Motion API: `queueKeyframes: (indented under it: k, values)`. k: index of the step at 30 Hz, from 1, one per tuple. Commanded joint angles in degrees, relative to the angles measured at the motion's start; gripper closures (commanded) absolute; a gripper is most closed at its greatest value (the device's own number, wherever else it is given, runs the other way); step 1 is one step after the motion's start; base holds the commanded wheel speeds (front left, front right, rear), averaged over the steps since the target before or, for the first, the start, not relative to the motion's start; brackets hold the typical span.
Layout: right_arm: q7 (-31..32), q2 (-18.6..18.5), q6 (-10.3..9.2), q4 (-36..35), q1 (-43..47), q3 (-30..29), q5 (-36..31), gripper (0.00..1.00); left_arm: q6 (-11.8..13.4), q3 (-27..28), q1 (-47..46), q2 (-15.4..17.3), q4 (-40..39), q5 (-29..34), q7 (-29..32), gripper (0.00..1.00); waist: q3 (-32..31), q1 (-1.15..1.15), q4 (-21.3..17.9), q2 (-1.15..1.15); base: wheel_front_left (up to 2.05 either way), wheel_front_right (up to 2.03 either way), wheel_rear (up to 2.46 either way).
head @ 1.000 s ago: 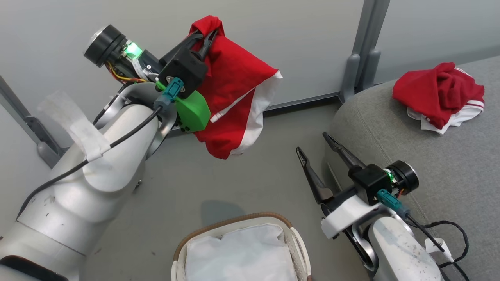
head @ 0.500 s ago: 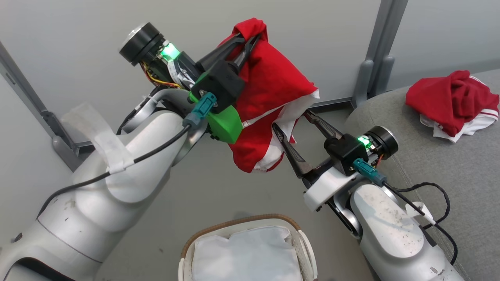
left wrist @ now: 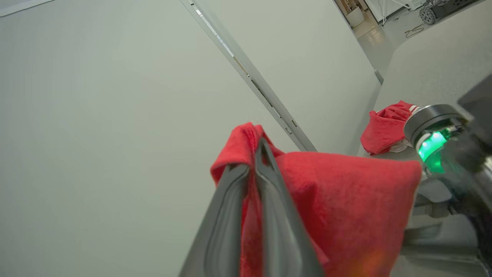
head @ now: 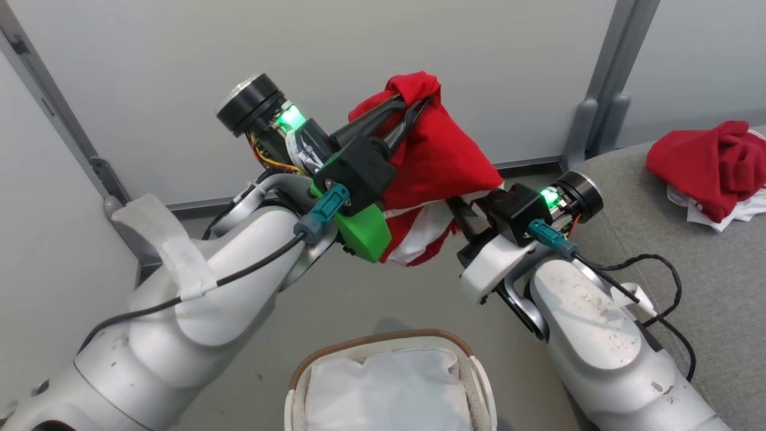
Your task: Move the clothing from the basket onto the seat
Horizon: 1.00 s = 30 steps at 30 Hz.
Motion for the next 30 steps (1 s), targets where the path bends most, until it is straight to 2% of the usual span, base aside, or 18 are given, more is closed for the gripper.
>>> queueKeyframes:
  k: [1, 6, 13, 14, 15, 16, 17, 23, 30]
  values:
    - [0.0, -0.2, -0.08, -0.2, -0.2, -0.1, 0.3, 1.00, 0.0, 0.1, 1.3, 0.4, 0.1, -0.5, 0.0, 1.00, 0.1, 0.00, 0.0, 0.00, 0.00, 0.00, 0.00]
    - [0.0, -0.2, -0.08, -1.1, 0.8, -0.5, -0.2, 1.00, 0.7, 0.8, 3.9, 1.4, 1.3, -2.6, -1.1, 1.00, 0.4, 0.00, -0.2, 0.00, 0.00, 0.00, 0.00]
    - [0.0, -0.2, -0.08, -1.9, 1.7, -3.0, -1.4, 1.00, 2.0, 1.3, 9.4, 0.6, 3.6, -5.9, -3.4, 1.00, 0.8, 0.00, -0.7, 0.00, 0.00, 0.00, 0.00]
    - [0.0, -0.2, -0.08, -2.0, 2.0, -3.6, -1.8, 1.00, 2.1, 1.6, 10.6, 0.2, 3.9, -6.9, -4.1, 0.81, 0.8, 0.00, -0.7, 0.00, 0.00, 0.00, 0.00]
    - [0.0, -0.2, -0.08, -2.0, 2.3, -4.3, -2.1, 1.00, 2.3, 1.9, 11.8, -0.2, 4.2, -7.5, -4.6, 0.44, 0.9, 0.00, -0.8, 0.00, 0.00, 0.00, 0.00]
    - [0.0, -0.2, -0.08, -2.0, 2.5, -4.8, -2.3, 1.00, 2.6, 2.2, 12.8, -0.5, 4.5, -8.1, -5.0, 0.16, 0.9, 0.00, -0.8, 0.00, 0.00, 0.00, 0.00]
    - [0.0, -0.2, -0.08, -2.1, 2.7, -5.5, -2.7, 1.00, 2.7, 2.4, 13.8, -0.8, 5.0, -8.8, -5.4, 0.00, 1.0, 0.00, -0.9, 0.00, 0.00, 0.00, 0.00]
    - [0.0, -0.7, -0.08, -2.9, 4.5, -9.4, -4.2, 1.00, 3.1, 4.7, 20.3, -3.9, 6.6, -13.0, -6.9, 0.00, 1.4, 0.00, -1.1, 0.00, 0.00, 0.00, 0.00]
    - [0.0, -1.6, -0.08, -4.1, 8.2, -13.4, -5.1, 1.00, 3.3, 7.5, 27.9, -7.0, 6.0, -13.0, -7.1, 0.00, 1.6, 0.00, -0.8, 0.00, 0.00, 0.00, 0.00]
